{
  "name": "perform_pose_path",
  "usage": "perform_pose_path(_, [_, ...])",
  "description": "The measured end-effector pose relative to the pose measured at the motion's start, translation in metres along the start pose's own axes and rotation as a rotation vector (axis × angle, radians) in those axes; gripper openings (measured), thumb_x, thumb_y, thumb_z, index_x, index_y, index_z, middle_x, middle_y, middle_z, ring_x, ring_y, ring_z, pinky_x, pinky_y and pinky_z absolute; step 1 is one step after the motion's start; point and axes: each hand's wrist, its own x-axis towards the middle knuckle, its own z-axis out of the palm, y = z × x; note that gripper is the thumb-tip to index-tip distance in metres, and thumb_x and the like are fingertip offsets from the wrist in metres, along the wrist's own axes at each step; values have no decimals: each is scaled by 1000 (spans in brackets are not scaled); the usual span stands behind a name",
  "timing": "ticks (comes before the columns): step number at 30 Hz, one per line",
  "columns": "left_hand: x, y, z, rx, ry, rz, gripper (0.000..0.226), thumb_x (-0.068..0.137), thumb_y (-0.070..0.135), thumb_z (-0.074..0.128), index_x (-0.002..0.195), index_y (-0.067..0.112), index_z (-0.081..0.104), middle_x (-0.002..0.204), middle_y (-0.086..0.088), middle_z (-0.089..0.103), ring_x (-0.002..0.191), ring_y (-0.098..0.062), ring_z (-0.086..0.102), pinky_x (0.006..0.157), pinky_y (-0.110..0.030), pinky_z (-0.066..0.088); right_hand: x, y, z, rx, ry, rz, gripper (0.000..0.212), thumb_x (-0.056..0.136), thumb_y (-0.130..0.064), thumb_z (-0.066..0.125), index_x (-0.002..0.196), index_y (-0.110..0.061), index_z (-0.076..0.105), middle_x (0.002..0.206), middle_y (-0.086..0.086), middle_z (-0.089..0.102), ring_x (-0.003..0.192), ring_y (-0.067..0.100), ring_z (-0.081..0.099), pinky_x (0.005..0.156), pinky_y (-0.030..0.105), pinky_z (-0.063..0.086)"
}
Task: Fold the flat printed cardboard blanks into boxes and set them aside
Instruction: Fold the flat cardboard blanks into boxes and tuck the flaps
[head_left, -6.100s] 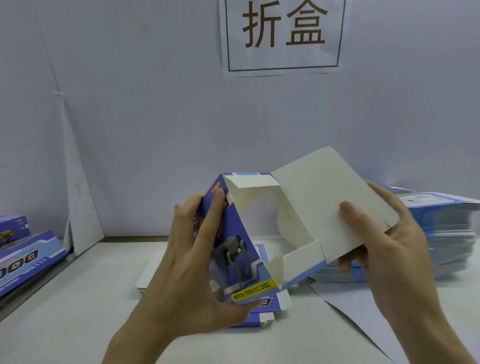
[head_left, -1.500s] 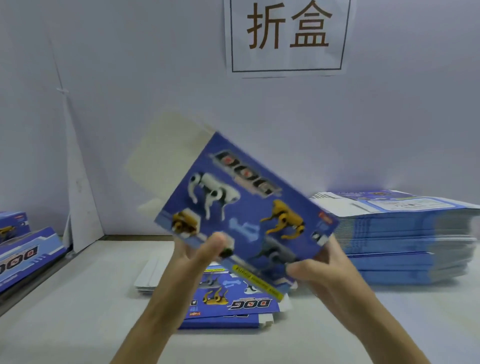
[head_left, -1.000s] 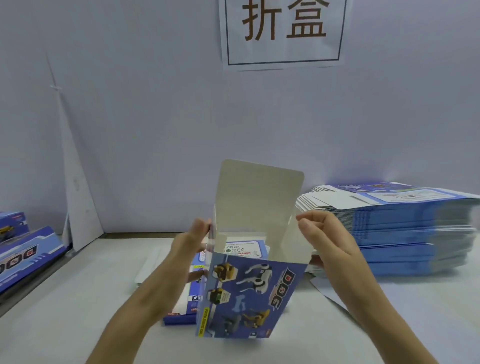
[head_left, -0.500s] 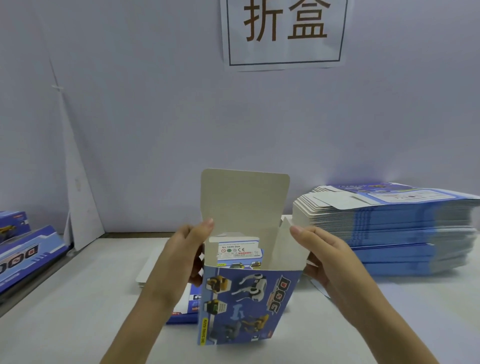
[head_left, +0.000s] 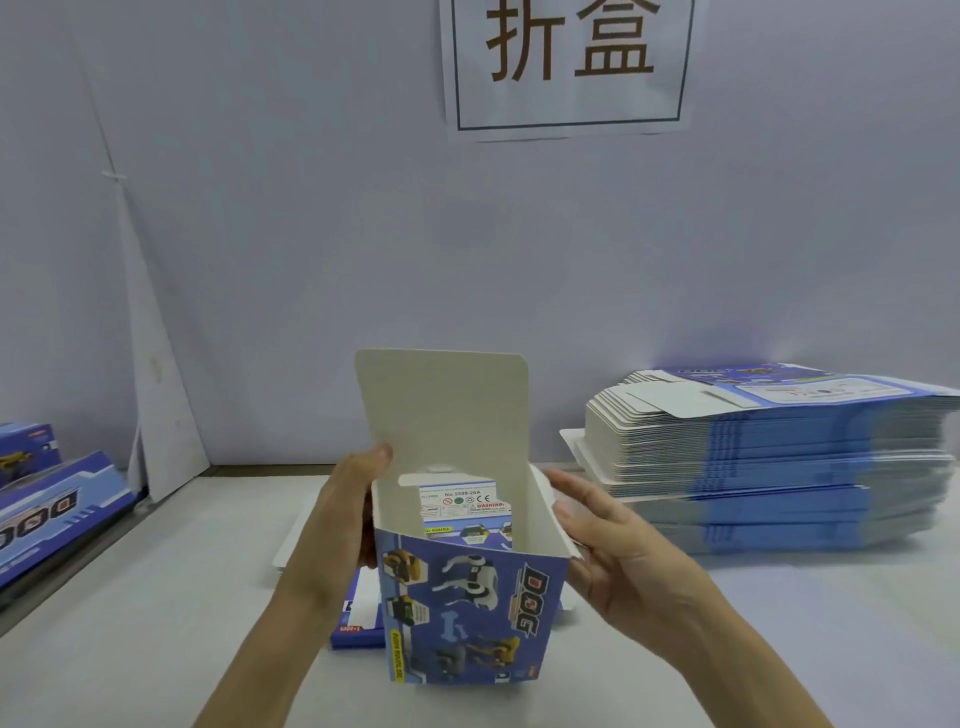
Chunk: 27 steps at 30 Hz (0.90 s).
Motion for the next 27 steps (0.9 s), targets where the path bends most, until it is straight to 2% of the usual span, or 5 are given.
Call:
perform_pose_path(8, [1,-3,4,-23,19,14,44,95,46,38,113,12,59,100,-19,71,93,-38,68,86,-53,51,-9,-6,14,-1014,270,-534,27,90,-53,39,93,-48,65,108,-22,64,98,-11,58,82,9,43])
perform_pose_path(12, [0,-9,11,-56,50,3,52,95,49,35,121,8,53,103,-21,69,98,-41,65,93,-58,47,-7,4,11,-986,120,-358,57,93,-68,27,119,-35,66,120,-14,67,109,-3,60,99,24,45])
perform_pose_path(15, [-2,-7,10,-73,-5,27,72,81,61,46,121,2,52,101,-25,67,93,-41,66,89,-58,50,-8,-4,8,-1035,110,-369,51,86,-72,29,110,-48,66,117,-18,67,112,-2,58,98,24,43])
perform_pose_path(20, [2,-6,7,-91,-172,25,79,72,54,51,112,-13,48,84,-36,48,54,-18,47,44,-23,42,-7,-11,5,-957,208,-362,33,104,-27,39,105,-28,72,92,2,76,94,31,68,90,56,50])
perform_pose_path(27, [10,-12,-32,-373,-292,-223,25,73,22,65,89,7,77,98,-23,71,77,-32,68,57,-37,60,-3,-2,4,-949,209,-359,42,105,-25,36,83,-4,66,71,0,73,64,12,65,60,28,47])
